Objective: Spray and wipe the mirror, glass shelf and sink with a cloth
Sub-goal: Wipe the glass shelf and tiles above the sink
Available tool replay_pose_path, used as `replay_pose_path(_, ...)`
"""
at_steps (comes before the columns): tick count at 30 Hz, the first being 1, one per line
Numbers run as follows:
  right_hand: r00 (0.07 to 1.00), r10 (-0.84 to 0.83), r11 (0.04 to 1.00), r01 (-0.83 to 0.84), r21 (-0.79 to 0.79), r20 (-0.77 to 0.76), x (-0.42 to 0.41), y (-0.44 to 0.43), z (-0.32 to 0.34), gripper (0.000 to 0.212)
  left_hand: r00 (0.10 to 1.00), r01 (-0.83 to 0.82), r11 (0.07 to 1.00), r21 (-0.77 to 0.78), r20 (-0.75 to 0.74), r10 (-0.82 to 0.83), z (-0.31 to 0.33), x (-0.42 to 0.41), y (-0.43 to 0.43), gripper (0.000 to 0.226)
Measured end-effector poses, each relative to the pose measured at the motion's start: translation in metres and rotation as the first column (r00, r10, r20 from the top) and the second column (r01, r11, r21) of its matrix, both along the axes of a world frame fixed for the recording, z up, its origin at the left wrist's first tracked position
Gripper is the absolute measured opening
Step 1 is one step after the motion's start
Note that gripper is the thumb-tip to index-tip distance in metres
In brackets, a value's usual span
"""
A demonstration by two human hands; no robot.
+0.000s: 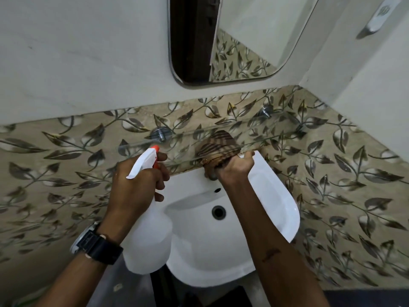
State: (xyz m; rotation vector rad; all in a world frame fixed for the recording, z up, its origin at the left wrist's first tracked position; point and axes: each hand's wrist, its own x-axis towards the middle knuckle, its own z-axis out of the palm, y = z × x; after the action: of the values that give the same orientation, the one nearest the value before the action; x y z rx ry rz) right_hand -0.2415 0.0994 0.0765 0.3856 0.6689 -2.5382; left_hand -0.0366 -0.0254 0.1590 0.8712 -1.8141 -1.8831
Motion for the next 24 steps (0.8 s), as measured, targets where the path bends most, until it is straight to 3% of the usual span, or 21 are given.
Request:
replay_pose_path(5, 0.998, 0.058, 0.998, -0.058, -0.017, -0.005, 0.035, -0.028, -0.004, 0.087, 0.999, -0.033, 0.999, -0.035, -0.012, 0.033, -0.003, 0.021, -0.015, 0.042)
replay_pose_path(12, 0.988, 0.152, 0.988, -0.153, -0.006, -0.033, 0.081, -0.067, -0.006, 0.069, 0.997, -0.077, 0.994, -0.072, -0.004, 0.076, -0.004, 0.055, -0.033, 0.035)
replay_pose_path(16, 0.973, 0.231, 0.972, -0.230, 0.055, -0.022, 0.104, -0.086, -0.007, 0.056, 0.991, -0.131, 0.991, -0.013, -0.020, 0.131, -0.003, 0.067, -0.044, 0.035)
replay_pose_path(24, 0.900, 0.436, 0.895, -0.428, 0.125, -0.034, 0.144, -0.120, -0.013, 0.057, 0.985, -0.174, 0.979, -0.103, 0.000, 0.175, 0.001, 0.091, -0.058, 0.031)
